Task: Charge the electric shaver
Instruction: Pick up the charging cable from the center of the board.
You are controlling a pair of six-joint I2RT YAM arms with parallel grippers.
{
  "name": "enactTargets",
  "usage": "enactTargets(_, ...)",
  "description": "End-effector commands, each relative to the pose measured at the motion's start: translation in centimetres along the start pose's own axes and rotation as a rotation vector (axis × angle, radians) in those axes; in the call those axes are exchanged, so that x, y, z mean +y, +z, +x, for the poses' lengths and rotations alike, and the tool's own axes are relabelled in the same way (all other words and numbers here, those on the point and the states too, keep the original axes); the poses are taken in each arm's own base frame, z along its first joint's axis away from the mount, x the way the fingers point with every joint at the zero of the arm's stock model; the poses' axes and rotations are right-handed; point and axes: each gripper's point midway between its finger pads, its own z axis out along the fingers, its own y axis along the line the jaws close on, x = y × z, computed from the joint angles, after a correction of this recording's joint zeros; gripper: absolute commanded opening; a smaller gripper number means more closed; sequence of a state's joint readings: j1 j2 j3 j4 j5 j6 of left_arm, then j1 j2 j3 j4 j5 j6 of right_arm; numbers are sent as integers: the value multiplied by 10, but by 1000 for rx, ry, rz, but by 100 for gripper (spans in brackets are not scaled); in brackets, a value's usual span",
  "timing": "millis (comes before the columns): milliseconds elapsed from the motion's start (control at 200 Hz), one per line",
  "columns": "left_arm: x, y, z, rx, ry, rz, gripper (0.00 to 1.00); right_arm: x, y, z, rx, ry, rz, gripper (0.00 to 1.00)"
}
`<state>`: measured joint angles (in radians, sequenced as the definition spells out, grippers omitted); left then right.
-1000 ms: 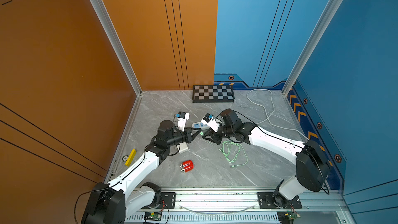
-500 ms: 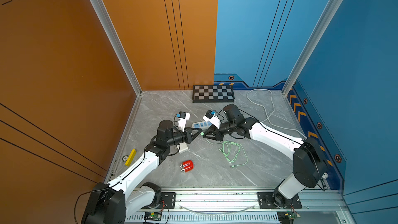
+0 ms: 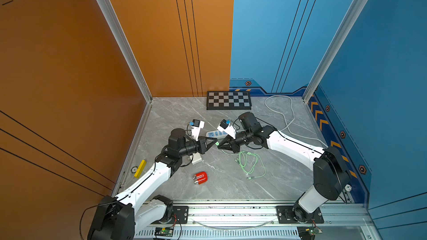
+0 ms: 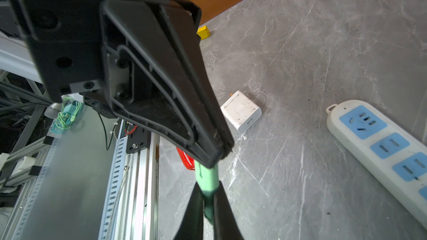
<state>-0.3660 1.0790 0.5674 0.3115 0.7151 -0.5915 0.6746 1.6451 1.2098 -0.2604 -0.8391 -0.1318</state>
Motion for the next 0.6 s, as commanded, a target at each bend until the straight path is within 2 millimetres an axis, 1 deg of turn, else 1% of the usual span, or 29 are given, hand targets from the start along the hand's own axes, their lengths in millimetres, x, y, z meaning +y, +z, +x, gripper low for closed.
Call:
enactTargets(0, -10, 1, 2, 19, 29, 41, 0, 4, -8, -17, -31, -31, 7, 4)
enactTargets(80, -8, 1, 3, 18, 29, 34, 0, 7, -11, -19, -38, -33, 2, 0)
enactTargets(195, -2, 1, 7, 23, 24, 21, 0, 8, -14, -20, -44, -33, 11, 0)
enactTargets(225, 0, 1, 9, 28, 18, 14, 8, 7, -15, -19, -44, -32, 16, 0)
enactTargets(310, 7, -2, 10, 44, 27, -31, 39, 2, -16, -15, -35, -18, 41, 0)
enactTargets(356, 9, -7, 9, 48, 45, -65, 50, -2, -17, -10, -26, -3, 53, 0)
enactTargets(426, 12, -17, 6, 58, 90, -138, 58, -14, -18, 4, 5, 27, 101, 0)
enactTargets(451, 13, -22, 2, 55, 115, -174, 60, -19, -18, 11, 19, 42, 120, 0)
enactTargets(501, 16, -34, -3, 70, 164, -257, 62, -29, -20, 22, 40, 73, 164, 0)
enactTargets(526, 18, -41, -1, 97, 179, -303, 63, -34, -21, 29, 52, 87, 185, 0)
enactTargets(596, 19, -62, -8, 135, 282, -423, 67, -44, -23, 47, 83, 120, 228, 0)
